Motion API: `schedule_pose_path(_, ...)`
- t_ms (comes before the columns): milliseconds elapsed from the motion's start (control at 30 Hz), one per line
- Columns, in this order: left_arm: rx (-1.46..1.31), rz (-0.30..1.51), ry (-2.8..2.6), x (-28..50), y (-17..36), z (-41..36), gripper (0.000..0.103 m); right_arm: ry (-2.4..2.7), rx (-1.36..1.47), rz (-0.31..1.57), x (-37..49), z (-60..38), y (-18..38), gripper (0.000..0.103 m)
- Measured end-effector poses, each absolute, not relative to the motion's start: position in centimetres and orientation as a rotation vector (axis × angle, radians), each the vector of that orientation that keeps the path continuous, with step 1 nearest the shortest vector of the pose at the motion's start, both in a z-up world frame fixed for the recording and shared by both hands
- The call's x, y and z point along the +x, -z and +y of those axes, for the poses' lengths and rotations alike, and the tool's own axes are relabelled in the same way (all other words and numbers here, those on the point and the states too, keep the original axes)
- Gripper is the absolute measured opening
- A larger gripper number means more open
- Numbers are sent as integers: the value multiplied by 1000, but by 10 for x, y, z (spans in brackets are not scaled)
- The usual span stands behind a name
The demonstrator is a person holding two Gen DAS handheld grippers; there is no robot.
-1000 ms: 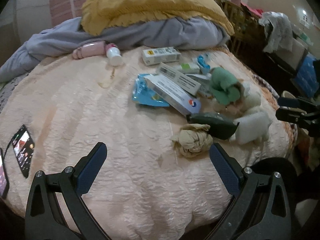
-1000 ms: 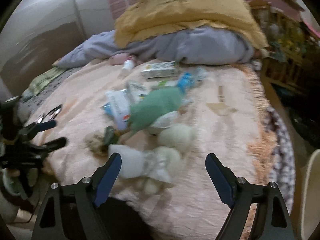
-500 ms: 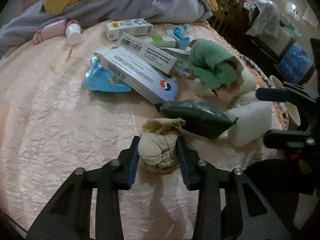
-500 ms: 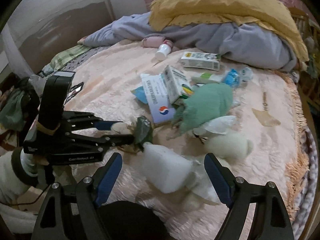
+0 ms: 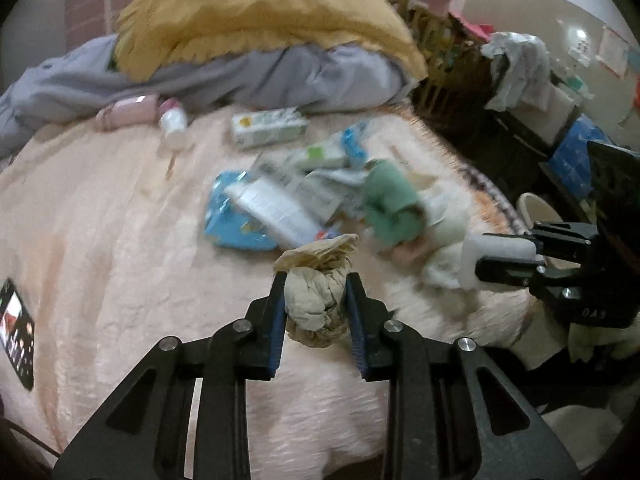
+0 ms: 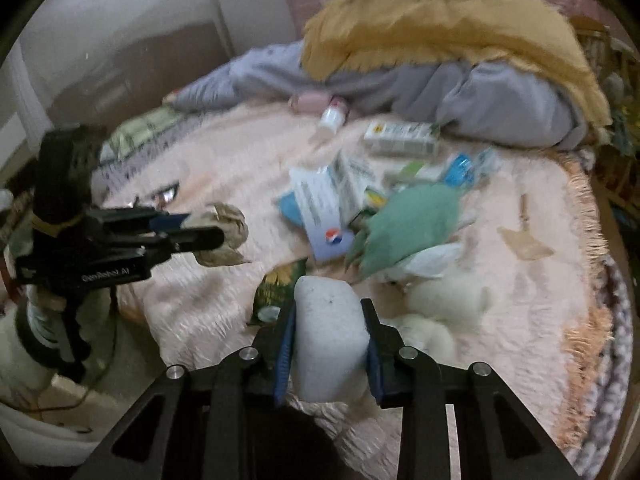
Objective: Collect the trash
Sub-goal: 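Carry both items over the white bucket and open both tools to drop them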
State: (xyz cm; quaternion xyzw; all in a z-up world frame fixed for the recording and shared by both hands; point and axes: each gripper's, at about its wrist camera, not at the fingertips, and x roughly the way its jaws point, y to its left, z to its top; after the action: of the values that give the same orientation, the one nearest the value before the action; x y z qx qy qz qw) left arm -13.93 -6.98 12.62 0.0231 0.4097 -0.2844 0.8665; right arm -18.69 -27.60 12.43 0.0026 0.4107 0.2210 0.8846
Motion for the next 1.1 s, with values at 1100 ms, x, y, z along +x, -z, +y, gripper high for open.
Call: schedule_pose_path(1100,247,908,1136,-201,-169,-499,27,478,398,732,-344,-656,-123,36)
